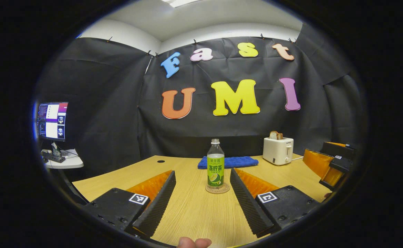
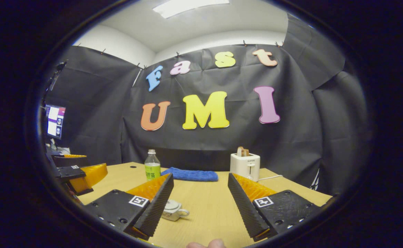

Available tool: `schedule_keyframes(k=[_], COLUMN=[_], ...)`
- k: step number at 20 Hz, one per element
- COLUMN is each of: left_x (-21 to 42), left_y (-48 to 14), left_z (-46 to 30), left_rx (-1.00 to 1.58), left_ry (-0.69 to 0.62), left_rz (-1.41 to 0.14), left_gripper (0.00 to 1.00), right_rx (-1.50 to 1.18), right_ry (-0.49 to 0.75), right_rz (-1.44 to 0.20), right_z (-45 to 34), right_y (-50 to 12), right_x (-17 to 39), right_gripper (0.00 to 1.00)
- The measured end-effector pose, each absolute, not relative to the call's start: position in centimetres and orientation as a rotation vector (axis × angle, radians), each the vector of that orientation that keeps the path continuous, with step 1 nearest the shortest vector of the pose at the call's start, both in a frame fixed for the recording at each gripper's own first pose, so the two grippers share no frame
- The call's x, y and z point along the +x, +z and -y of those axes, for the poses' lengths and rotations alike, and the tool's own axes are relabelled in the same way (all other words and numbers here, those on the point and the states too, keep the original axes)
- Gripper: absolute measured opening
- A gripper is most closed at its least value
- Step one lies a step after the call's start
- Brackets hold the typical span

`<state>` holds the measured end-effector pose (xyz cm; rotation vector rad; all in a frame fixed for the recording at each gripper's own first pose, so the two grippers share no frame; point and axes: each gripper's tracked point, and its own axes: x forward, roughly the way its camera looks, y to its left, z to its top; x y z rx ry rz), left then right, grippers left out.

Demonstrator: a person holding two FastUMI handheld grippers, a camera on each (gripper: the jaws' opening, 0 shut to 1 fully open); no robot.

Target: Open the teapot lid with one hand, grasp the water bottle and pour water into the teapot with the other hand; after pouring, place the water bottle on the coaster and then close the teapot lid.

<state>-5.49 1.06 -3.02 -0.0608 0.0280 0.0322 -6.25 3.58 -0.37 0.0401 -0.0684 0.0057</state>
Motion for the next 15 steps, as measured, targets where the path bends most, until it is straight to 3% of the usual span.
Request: schedule_keyframes(k=[15], left_x=[-4.2], left_y=[0.0], left_z=[-1.5], left_rx=[-0.071], left_ry=[0.007], left_rz=[0.020], left_gripper=[0.99], right_rx=[0.023], right_ry=[-0.101], right_rz=[0.103], right_z=[-0.5], right_y=[2.3], right_x=[-7.9], right_gripper=[0.95])
